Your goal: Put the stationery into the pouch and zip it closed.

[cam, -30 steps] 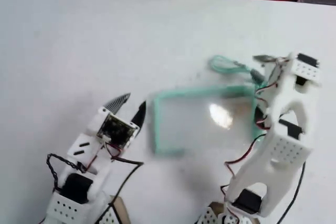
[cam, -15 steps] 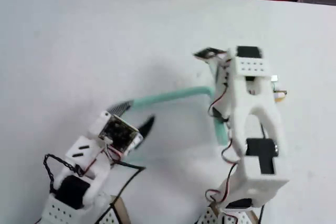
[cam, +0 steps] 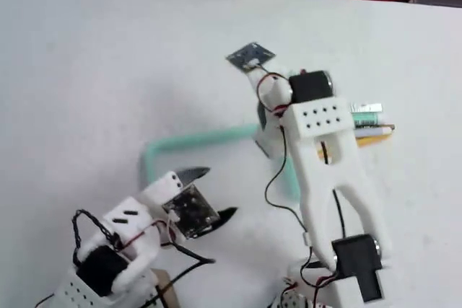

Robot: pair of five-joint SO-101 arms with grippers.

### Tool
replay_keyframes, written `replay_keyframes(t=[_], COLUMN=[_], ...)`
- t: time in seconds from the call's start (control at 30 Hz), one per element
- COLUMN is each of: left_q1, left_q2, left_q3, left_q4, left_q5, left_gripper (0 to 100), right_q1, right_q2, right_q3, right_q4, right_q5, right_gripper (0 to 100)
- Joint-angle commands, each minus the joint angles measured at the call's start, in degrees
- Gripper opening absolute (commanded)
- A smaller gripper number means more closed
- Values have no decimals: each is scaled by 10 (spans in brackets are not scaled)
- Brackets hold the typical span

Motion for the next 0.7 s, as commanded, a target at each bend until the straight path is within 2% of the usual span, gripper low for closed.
replay_keyframes(t=[0.0, 0.07, 0.13, 0.23, 0.4, 0.53, 0.67], left_q1=[-33, -39, -39, -45, -133, -211, -257], left_q2=[0, -1, -1, -1, -3, -3, -3], left_q3=[-29, -29, -29, -24, 39, 62, 64], left_q4=[-15, -11, 5, 56, 40, 18, 39], left_q5=[-5, -5, -7, -62, -122, -148, -185], left_gripper=[305, 305, 305, 304, 254, 247, 248], right_q1=[58, 93, 117, 176, 269, 240, 161], right_q2=[-20, -25, -27, -27, -18, 2, 31], right_q3=[41, 93, 141, 178, 213, 279, 305], right_q4=[0, -23, -43, -73, -199, -288, -298], right_q5=[-3, 16, 83, 189, 302, 314, 314], right_gripper=[20, 25, 26, 26, 26, 26, 25])
